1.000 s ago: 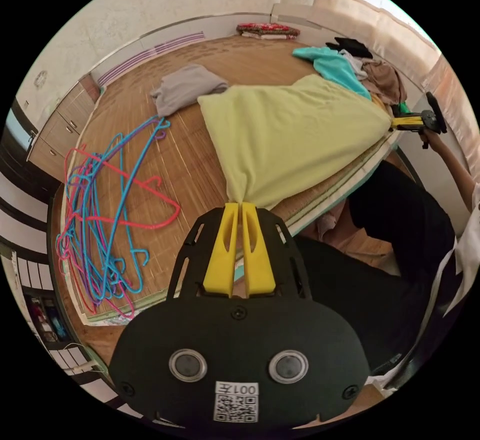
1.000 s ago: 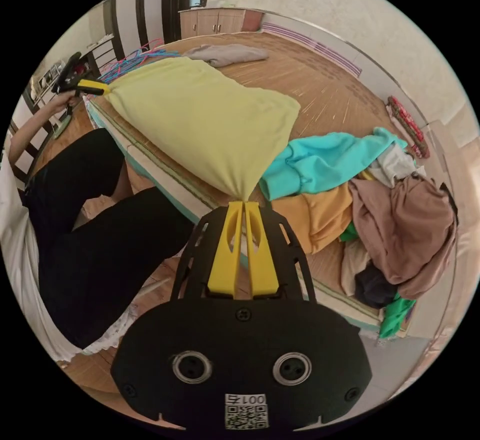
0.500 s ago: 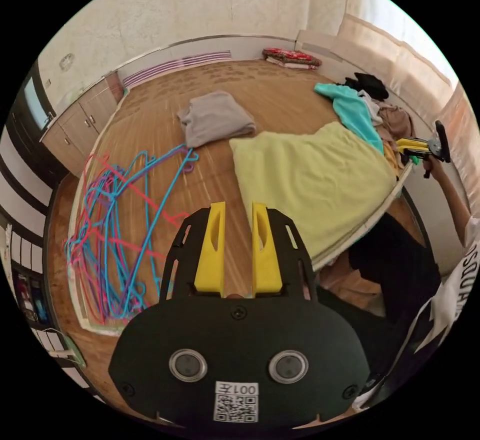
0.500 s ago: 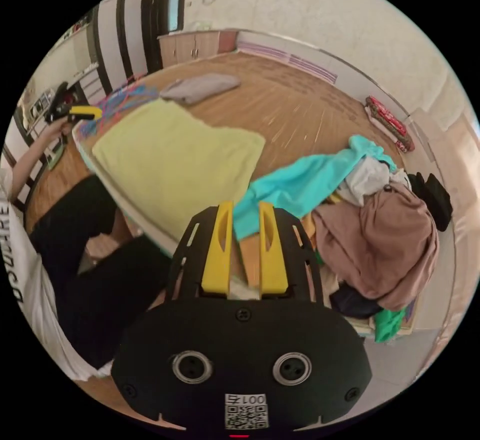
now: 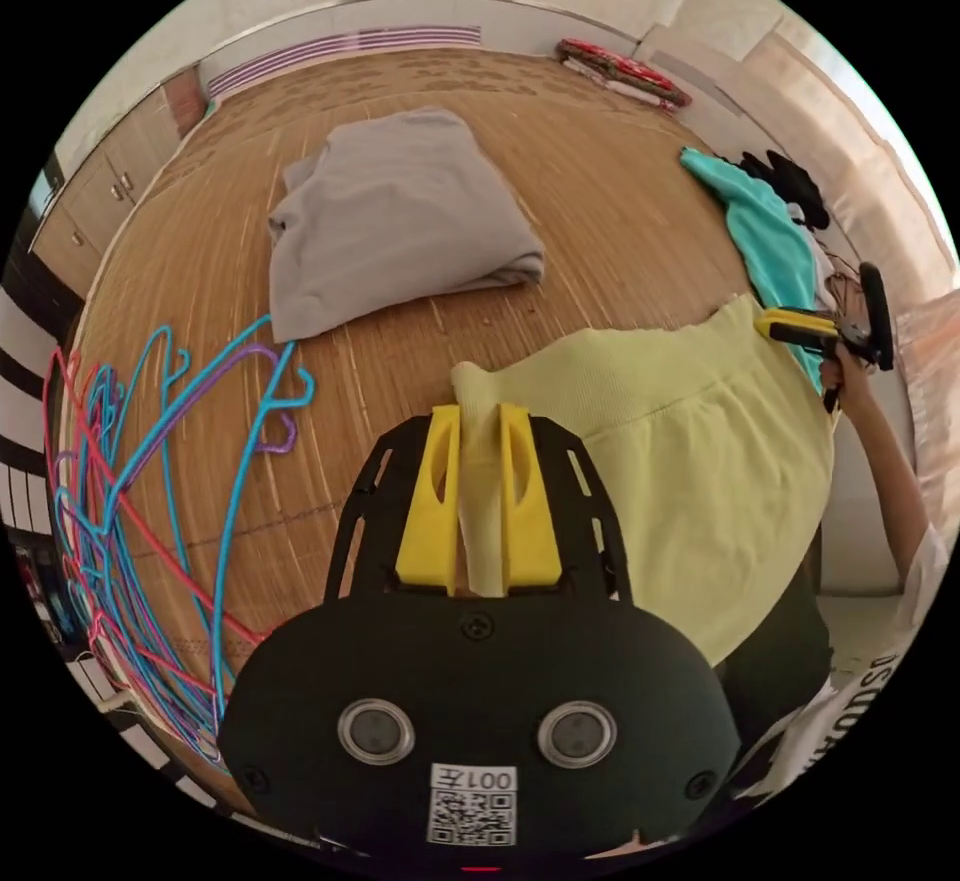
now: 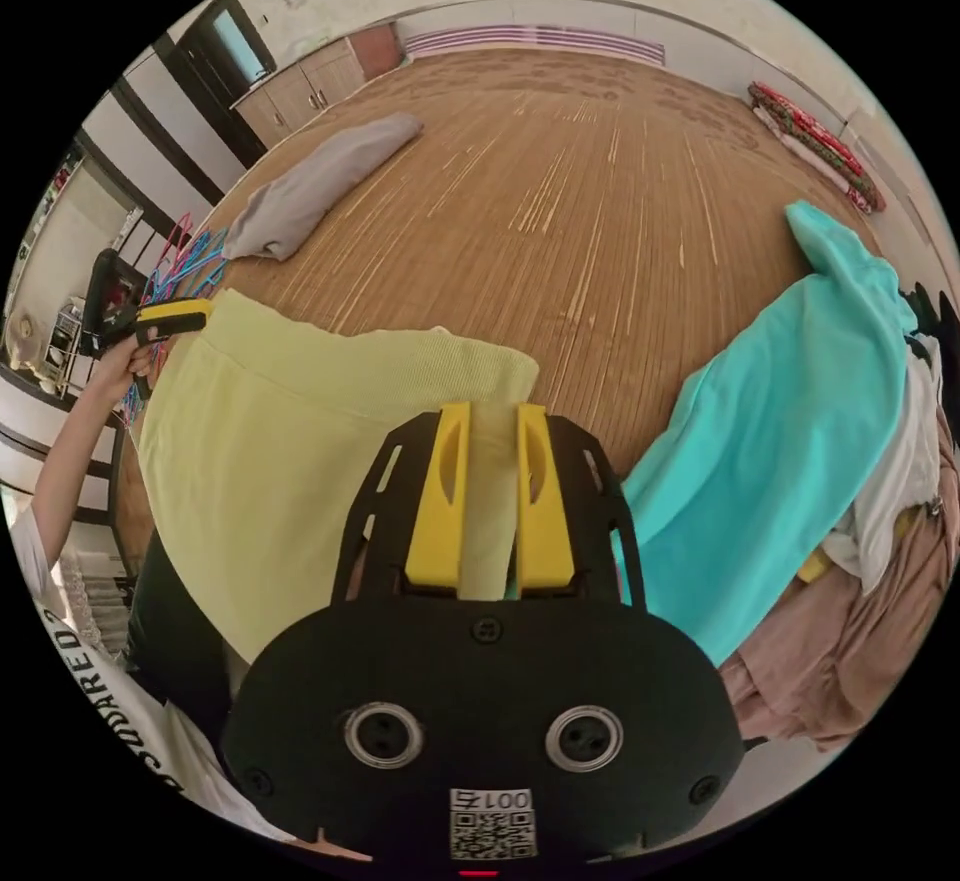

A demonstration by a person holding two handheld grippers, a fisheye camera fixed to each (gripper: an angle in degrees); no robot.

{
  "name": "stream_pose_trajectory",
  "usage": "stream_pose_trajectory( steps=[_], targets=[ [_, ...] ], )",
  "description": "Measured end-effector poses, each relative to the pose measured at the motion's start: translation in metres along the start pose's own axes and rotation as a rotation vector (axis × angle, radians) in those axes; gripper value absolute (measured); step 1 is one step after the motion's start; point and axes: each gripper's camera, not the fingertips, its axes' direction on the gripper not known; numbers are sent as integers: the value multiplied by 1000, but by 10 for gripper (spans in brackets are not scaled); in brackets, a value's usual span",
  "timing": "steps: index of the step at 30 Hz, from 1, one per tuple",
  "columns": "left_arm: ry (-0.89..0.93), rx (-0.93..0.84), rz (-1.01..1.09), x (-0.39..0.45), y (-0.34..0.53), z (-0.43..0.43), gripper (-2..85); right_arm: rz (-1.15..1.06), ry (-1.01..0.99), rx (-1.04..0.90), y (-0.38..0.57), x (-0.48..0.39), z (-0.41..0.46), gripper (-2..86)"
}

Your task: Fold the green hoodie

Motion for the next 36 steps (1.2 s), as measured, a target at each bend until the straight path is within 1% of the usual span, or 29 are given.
stream_pose_trajectory(
  steps=[3,5,7,8,10,12,14,15,16,19,22,24,26,28,29,31,33,35,36],
  targets=[
    [-80,62,57,13,7,-7,19,-59,74,71,5,-8,-16,35],
    [-119,164,70,18,17,-25,6,-58,144,148,10,-10,-36,27],
    [-137,225,57,17,23,-34,1,-37,139,215,13,-8,-50,24],
    [-182,242,59,16,25,-33,-1,-21,141,246,13,-6,-55,23],
    [-208,212,50,13,25,-16,-3,-12,161,237,9,-2,-49,21],
    [-212,163,37,10,25,8,-4,9,160,179,1,2,-31,21],
    [-240,103,46,14,31,42,-3,-1,201,102,-4,1,-5,21],
    [-241,90,48,15,32,50,-3,-3,208,93,-4,1,1,22],
    [-252,122,66,19,38,57,-3,-5,216,75,-4,-1,10,23],
    [-224,106,55,19,38,64,9,3,201,53,-2,0,23,32],
    [-174,77,20,9,38,60,38,-11,201,55,-3,3,14,59],
    [-240,50,0,5,45,52,30,-33,226,81,3,5,-1,67],
    [-476,-20,-13,7,60,43,1,-41,252,107,19,8,-26,68],
    [-589,-43,39,17,80,37,-6,-61,257,117,39,6,-44,69],
    [-612,-37,78,26,95,31,-7,-70,249,130,56,3,-56,71],
    [-576,-16,120,43,117,23,-9,-78,210,143,86,-5,-71,77],
    [-463,15,174,68,136,17,-9,-108,174,151,118,-17,-81,88],
    [-321,72,251,109,154,11,-9,-157,134,169,157,-37,-88,109],
    [-288,85,273,120,156,10,-9,-163,133,167,165,-42,-88,115]
  ],
)
